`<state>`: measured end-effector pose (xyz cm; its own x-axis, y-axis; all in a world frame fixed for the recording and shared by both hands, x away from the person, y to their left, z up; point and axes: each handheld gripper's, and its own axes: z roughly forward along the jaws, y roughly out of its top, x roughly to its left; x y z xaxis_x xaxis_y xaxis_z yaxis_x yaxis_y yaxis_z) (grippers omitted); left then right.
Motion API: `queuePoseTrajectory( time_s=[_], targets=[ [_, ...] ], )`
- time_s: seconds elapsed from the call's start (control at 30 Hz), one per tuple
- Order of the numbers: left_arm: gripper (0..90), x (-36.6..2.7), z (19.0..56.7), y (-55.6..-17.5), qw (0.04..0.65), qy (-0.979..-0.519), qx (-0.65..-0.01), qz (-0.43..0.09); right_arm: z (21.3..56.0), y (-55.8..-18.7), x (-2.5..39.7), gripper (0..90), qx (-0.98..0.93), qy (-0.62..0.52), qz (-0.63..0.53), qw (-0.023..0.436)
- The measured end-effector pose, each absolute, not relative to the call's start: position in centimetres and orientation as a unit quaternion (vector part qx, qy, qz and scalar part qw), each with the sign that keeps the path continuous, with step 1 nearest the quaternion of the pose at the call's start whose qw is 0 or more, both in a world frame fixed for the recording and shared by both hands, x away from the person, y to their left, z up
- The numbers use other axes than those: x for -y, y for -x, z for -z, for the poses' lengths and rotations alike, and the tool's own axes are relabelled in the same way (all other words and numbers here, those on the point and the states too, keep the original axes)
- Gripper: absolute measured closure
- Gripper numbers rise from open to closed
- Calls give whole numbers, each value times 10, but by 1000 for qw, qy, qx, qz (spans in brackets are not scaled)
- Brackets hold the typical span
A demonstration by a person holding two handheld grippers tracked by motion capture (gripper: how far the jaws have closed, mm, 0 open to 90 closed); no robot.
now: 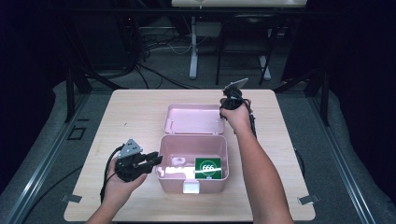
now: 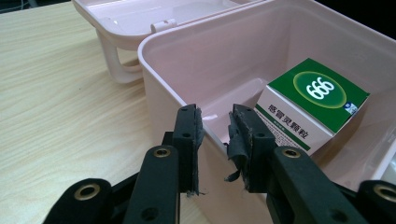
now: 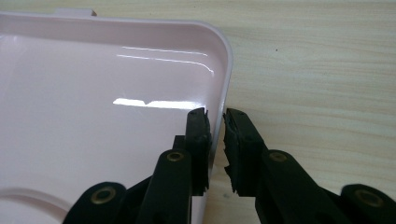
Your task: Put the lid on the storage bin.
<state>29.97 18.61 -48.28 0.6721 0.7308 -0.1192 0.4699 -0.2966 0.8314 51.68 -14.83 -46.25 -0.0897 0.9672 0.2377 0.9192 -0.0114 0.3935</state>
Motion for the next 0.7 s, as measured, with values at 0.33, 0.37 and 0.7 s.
queuePoseTrajectory(
  time_s=[0.33, 0.37, 0.7],
  targets=[
    [725, -186, 483, -300, 458, -791, -379, -142, 463, -517, 147, 852, -696, -678, -231, 56],
    [725, -186, 483, -300, 458, -791, -380, -143, 462, -516, 148, 854, -695, -678, -231, 53],
    [729, -186, 483, -299, 458, -790, -381, -144, 456, -513, 147, 865, -693, -676, -243, 66]
  ],
)
